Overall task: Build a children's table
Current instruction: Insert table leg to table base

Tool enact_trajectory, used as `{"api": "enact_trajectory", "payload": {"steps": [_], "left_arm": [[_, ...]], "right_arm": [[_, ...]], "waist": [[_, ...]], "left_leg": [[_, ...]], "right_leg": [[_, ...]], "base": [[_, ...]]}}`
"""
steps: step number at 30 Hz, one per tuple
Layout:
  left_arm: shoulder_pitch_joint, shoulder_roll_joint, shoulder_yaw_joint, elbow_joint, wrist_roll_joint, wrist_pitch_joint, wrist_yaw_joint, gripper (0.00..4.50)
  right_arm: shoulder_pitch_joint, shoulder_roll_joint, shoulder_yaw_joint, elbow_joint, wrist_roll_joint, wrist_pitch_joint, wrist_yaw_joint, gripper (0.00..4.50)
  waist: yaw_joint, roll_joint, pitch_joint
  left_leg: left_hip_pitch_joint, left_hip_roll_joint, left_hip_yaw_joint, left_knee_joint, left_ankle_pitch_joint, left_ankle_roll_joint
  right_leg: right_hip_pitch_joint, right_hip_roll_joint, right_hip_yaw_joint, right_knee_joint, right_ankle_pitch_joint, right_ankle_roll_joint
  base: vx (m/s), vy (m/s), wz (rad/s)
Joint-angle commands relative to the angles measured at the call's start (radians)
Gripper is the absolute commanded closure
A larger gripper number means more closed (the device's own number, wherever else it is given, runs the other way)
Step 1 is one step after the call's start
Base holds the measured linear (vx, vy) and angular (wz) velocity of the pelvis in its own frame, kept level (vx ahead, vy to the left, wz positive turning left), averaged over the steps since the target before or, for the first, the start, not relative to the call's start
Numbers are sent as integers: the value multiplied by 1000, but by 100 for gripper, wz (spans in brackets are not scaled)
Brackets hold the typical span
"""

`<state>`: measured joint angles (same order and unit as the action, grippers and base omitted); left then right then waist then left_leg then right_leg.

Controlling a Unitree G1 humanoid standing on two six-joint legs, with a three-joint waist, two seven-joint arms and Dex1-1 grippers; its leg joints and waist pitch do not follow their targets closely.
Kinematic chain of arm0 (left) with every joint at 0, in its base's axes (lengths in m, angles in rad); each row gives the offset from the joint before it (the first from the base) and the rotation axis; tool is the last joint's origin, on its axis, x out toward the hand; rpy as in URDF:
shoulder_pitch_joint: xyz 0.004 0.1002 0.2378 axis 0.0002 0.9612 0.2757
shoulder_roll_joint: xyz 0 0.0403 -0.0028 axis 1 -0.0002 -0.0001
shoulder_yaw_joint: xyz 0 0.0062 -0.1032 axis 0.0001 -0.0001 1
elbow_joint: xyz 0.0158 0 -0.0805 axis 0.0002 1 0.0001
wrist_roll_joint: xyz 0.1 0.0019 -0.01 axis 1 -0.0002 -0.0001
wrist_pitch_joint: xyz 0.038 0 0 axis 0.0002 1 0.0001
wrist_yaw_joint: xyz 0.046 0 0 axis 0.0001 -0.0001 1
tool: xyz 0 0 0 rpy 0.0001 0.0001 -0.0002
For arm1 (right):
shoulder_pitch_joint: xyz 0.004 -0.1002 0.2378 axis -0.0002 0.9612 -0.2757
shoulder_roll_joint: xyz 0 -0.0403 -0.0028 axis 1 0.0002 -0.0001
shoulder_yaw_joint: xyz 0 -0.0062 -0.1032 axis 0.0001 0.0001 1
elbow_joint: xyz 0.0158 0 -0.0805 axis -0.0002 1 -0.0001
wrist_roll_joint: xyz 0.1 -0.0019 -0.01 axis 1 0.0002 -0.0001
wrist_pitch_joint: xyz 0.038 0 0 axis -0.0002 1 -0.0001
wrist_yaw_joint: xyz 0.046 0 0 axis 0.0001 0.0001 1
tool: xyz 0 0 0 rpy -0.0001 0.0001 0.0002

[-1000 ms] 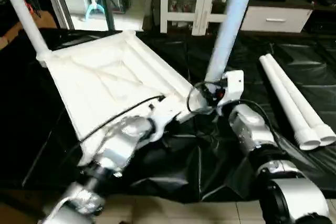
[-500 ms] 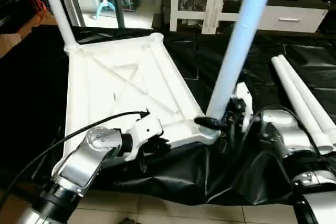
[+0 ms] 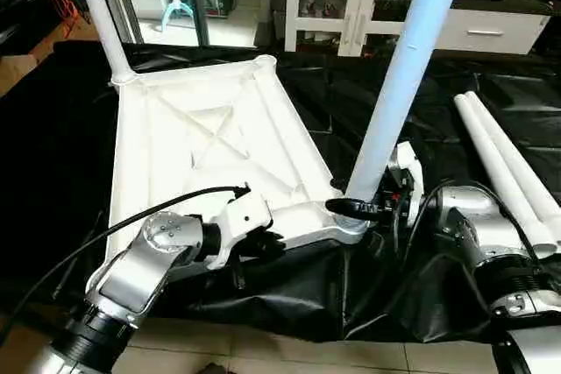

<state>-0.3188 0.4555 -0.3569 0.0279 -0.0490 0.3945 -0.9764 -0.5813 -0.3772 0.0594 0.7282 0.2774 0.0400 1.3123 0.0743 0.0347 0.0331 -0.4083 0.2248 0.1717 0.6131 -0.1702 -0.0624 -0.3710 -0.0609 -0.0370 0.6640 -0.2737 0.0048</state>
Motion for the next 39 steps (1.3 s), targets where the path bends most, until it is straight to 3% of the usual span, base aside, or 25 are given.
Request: {"api": "enact_trajectory", "payload": {"steps": [1,5,7,11,12,13,14,16,20,22,24,26,27,28,30,31,33,36,38,39], "left_arm": [[0,9,-5,-17,-14,-14,-24,450],[-21,-45,-24,31,36,26,70,450],[-30,-64,-39,41,47,26,83,450],[-78,-132,-49,103,91,104,182,450],[-146,-227,-1,214,133,162,376,450],[-182,-277,30,276,152,172,484,450],[-194,-291,38,296,153,162,508,450],[-258,-366,67,393,149,82,593,450],[-263,-360,51,383,147,50,532,450],[-214,-295,16,329,140,14,409,450],[-160,-232,-9,259,117,-15,299,450],[-144,-213,-13,238,107,-33,268,450],[-97,-159,-26,173,60,-103,153,450],[-97,-159,-26,173,60,-103,153,450],[-42,-49,-49,85,28,-113,21,450],[-42,-49,-49,85,28,-113,21,450],[0,23,-39,-5,-30,-73,-77,450],[9,40,-32,-26,-45,-66,-102,450],[11,45,-30,-28,-46,-69,-111,450],[14,60,-27,-28,-51,-75,-126,450]], "right_arm": [[-10,-15,-50,55,-21,18,-144,237],[-26,78,-96,163,-58,28,-493,241],[-36,110,-109,200,-64,21,-599,241],[-73,195,-170,276,-32,5,-831,243],[-97,252,-210,328,-16,-54,-1020,243],[-106,276,-226,350,-18,-99,-1123,243],[-109,284,-226,357,-21,-107,-1142,243],[-132,339,-212,394,-35,-128,-1200,243],[-161,375,-173,387,-57,-150,-1065,243],[-164,345,-163,361,-46,-153,-892,187],[-156,296,-141,331,-54,-180,-776,171],[-155,279,-139,323,-48,-182,-736,155],[-146,238,-136,283,-12,-154,-603,141],[-146,238,-136,283,-12,-154,-603,141],[-99,128,-73,170,11,-79,-310,126],[-99,128,-73,170,11,-79,-310,126],[-58,10,-46,92,8,-36,-96,103],[-52,-26,-50,79,13,-27,-47,81],[-51,-46,-53,73,14,-28,-30,71],[-41,-85,-61,31,46,26,25,71]], "waist": [[-4,-10,-70],[-22,-8,-65],[-30,-1,-64],[-46,1,-61],[-46,2,-62],[-44,2,-61],[-44,2,-61],[-32,-9,-68],[-26,-15,-71],[-27,-15,-72],[-35,-10,-74],[-39,-9,-74],[-40,-8,-77],[-39,-6,-77],[-35,-6,-79],[-30,-4,-78],[-20,-5,-80],[-10,-4,-81],[-6,-8,-80],[-2,-10,-74]], "left_leg": [[30,5,3,-47,-24,104],[33,4,2,-56,-43,67],[35,3,1,-58,-79,47],[36,2,0,-64,-99,20],[40,2,0,-65,-109,4],[46,5,3,-65,-124,-14],[46,5,3,-65,-124,-14],[42,-2,3,-62,-102,-2],[28,-6,2,-57,-53,54],[23,-5,0,-55,-36,85],[19,-3,-2,-53,-34,108],[20,-1,-2,-53,-30,115],[21,2,-4,-52,-3,125],[25,2,-3,-49,3,130],[27,2,-3,-46,20,148],[27,5,-2,-45,34,154],[31,8,2,-41,37,155],[30,9,4,-39,74,158],[26,7,6,-37,68,154],[26,7,7,-40,26,141]], "right_leg": [[38,-51,23,-60,278,-273],[36,-54,25,-66,223,-275],[38,-55,26,-72,186,-273],[37,-54,27,-76,166,-270],[37,-55,27,-79,151,-270],[32,-56,30,-82,133,-271],[32,-56,30,-82,133,-271],[41,-54,30,-81,184,-251],[49,-57,28,-73,271,-227],[51,-57,24,-69,312,-230],[53,-59,23,-66,342,-241],[52,-57,23,-64,354,-248],[53,-52,20,-59,394,-258],[51,-51,19,-58,405,-264],[54,-46,18,-54,438,-267],[50,-43,15,-52,454,-264],[46,-41,14,-50,447,-268],[37,-42,14,-45,462,-273],[36,-45,16,-46,440,-277],[34,-46,19,-52,377,-274]], "base": [[0,0,0],[0,0,0],[0,0,0],[0,0,0],[0,0,0],[0,0,0],[0,0,0],[0,0,0],[0,0,0],[0,0,0],[0,0,0],[0,0,0],[0,0,0],[0,0,0],[0,0,0],[0,0,0],[0,0,0],[0,0,0],[0,0,0],[0,0,0]]}}
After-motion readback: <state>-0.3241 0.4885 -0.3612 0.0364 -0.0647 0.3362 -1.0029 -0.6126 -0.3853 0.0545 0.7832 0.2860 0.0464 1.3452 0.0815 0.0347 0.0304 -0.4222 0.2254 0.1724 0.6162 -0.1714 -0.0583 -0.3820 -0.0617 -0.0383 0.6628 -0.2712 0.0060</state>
